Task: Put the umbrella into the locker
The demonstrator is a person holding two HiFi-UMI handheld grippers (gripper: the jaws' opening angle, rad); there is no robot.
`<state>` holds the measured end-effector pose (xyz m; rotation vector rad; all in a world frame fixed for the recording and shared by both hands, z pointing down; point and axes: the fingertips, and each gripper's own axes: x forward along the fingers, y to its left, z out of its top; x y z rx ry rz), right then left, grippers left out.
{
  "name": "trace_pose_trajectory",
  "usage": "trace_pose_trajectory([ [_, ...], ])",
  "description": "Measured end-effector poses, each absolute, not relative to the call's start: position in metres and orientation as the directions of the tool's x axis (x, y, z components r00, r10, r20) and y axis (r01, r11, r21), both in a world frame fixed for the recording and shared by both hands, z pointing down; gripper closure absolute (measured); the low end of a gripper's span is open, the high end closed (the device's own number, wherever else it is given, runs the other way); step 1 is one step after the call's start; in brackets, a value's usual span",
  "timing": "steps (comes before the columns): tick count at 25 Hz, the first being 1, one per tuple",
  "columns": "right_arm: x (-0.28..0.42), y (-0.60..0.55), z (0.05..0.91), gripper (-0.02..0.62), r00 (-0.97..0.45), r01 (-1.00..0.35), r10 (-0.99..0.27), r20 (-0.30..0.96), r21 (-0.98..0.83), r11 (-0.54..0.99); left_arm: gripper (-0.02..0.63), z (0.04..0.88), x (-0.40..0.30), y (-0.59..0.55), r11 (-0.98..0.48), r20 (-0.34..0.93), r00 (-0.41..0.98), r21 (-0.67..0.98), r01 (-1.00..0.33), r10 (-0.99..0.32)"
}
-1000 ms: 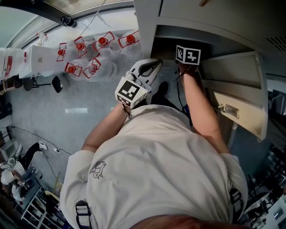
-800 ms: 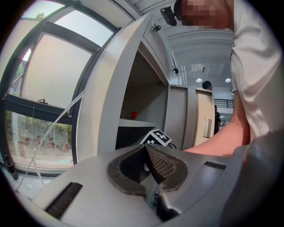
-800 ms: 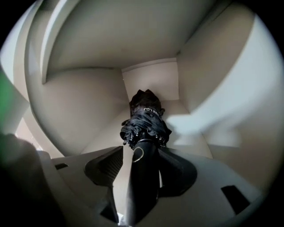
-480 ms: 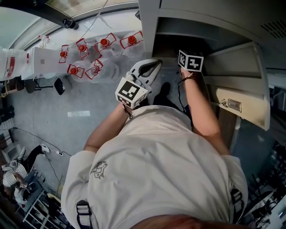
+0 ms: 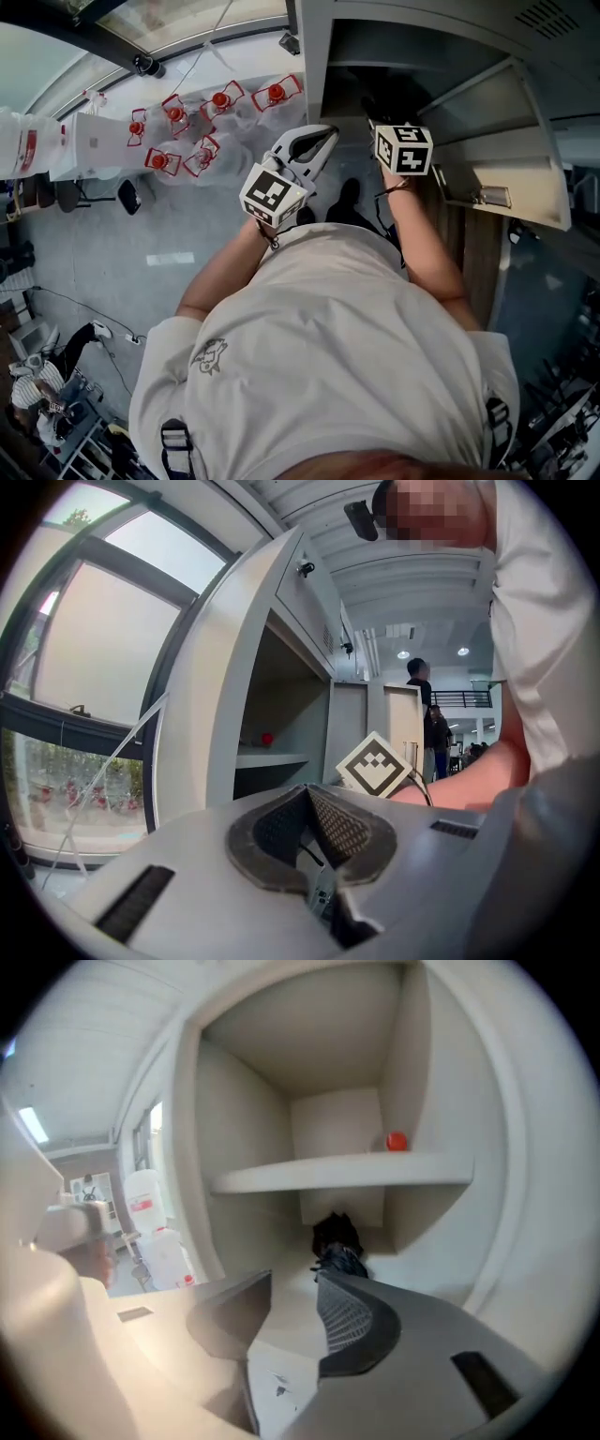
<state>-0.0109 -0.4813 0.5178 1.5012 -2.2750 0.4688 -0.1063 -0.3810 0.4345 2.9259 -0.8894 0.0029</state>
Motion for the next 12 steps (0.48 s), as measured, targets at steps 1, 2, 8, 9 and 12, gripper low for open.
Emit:
trace_pose_trajectory([
  [1,-0.015,-0.473,0.509,0.426,-0.367,-0.922,-0.808,0.462,-0.063,0.383,0.594,0.432,-0.109,-0.378,-0.829,0.024,0.833,0.075,-0.554,-0.553],
  [2,-0.019,-0.465,0.500,0.455,-0.375,-0.919,-0.815,0.442,-0.058,0.391,0.594,0.429,-0.112,-0.375,-0.831,0.021,0.833,0.071,-0.552,-0.553],
  [8,-0.042,-0.415,0.463,0.528,-0.432,-0.896,-0.827,0.360,-0.070,0.438,0.594,0.420,-0.125,-0.359,-0.841,0.014,0.842,0.052,-0.539,-0.539],
  [9,-0.045,-0.408,0.458,0.531,-0.436,-0.894,-0.831,0.346,-0.065,0.442,0.594,0.419,-0.127,-0.356,-0.842,0.013,0.844,0.051,-0.537,-0.537],
  [12,-0.054,-0.384,0.441,0.535,-0.451,-0.887,-0.837,0.309,-0.049,0.460,0.594,0.416,-0.134,-0.349,-0.846,0.007,0.847,0.052,-0.531,-0.531],
])
